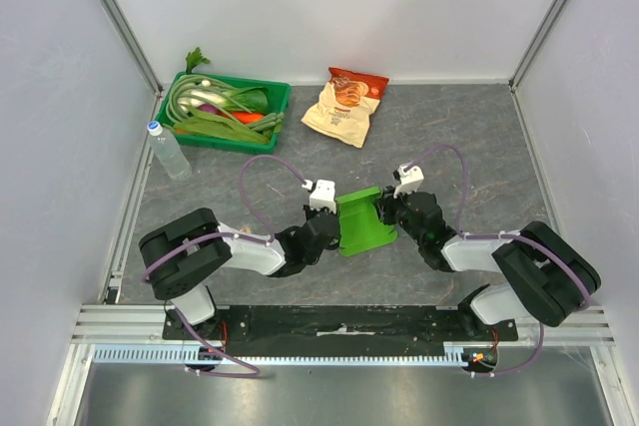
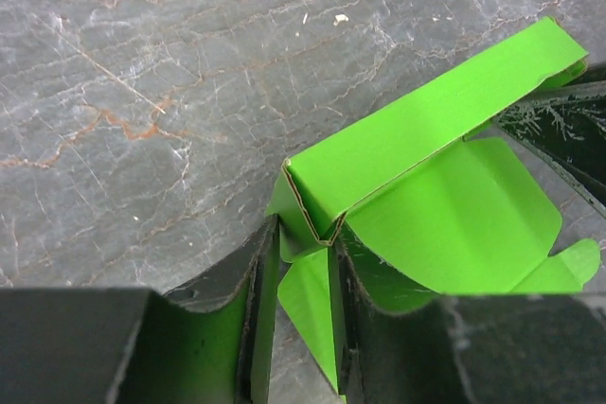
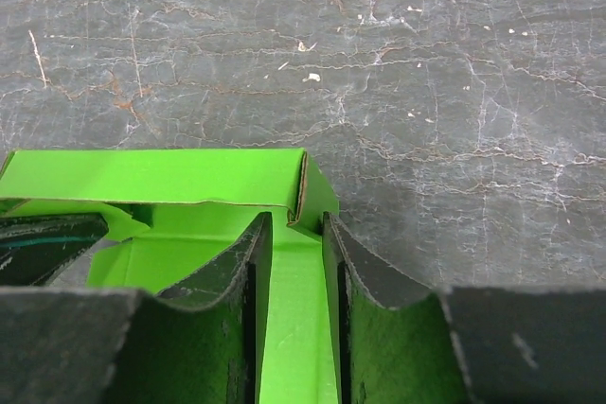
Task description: Fold the paper box
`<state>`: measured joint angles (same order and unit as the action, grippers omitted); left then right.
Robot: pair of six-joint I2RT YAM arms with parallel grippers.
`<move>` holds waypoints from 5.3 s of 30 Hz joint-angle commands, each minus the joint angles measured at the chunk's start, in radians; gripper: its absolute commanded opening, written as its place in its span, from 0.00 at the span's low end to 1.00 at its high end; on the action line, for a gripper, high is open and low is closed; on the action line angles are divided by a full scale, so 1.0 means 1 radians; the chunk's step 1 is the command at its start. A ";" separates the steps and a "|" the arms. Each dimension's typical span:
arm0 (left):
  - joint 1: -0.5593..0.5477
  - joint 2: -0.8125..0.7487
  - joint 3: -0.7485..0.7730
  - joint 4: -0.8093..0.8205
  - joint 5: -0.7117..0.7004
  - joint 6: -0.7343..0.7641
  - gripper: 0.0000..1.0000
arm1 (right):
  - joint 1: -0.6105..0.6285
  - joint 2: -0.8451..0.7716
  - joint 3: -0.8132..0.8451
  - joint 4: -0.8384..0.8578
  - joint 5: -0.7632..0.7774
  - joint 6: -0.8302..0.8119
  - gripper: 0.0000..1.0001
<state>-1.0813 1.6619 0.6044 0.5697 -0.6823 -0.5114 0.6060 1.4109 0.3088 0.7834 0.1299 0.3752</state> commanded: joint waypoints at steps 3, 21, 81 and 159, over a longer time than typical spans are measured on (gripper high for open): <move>0.012 0.038 -0.002 0.199 -0.062 0.145 0.32 | 0.018 0.031 0.038 0.034 0.014 -0.018 0.33; 0.095 0.114 -0.117 0.649 0.091 0.369 0.20 | -0.003 -0.334 0.337 -0.833 0.061 0.096 0.77; 0.070 0.297 -0.084 0.858 0.081 0.700 0.06 | 0.023 0.379 0.507 -0.558 -0.621 0.464 0.36; 0.294 -1.225 -0.207 -0.890 0.721 -0.239 0.60 | 0.181 0.128 0.768 -1.191 -0.182 0.031 0.39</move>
<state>-0.7921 0.4366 0.3508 -0.3283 0.0116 -0.7368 0.7818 1.5826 1.0660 -0.4271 -0.0620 0.3737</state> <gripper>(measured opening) 0.599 0.423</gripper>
